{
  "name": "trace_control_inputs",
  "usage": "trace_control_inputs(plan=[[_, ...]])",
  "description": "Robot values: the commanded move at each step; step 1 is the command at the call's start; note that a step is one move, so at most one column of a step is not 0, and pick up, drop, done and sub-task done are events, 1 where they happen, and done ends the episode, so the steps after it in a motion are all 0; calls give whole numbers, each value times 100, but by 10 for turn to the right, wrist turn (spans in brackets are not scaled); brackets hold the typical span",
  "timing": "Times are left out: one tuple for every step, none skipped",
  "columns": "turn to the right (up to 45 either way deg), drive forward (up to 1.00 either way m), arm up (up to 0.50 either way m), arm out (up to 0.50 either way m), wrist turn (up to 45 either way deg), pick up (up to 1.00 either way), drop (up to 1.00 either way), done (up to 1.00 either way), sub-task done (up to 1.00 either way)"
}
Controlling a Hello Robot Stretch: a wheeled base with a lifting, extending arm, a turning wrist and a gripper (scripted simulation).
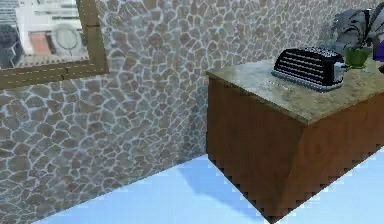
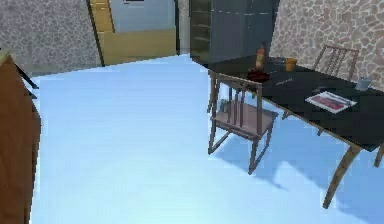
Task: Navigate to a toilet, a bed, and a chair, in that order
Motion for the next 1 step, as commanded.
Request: trace_control_inputs(plan=[[450,0,0,0,0,0,0,0,0]])
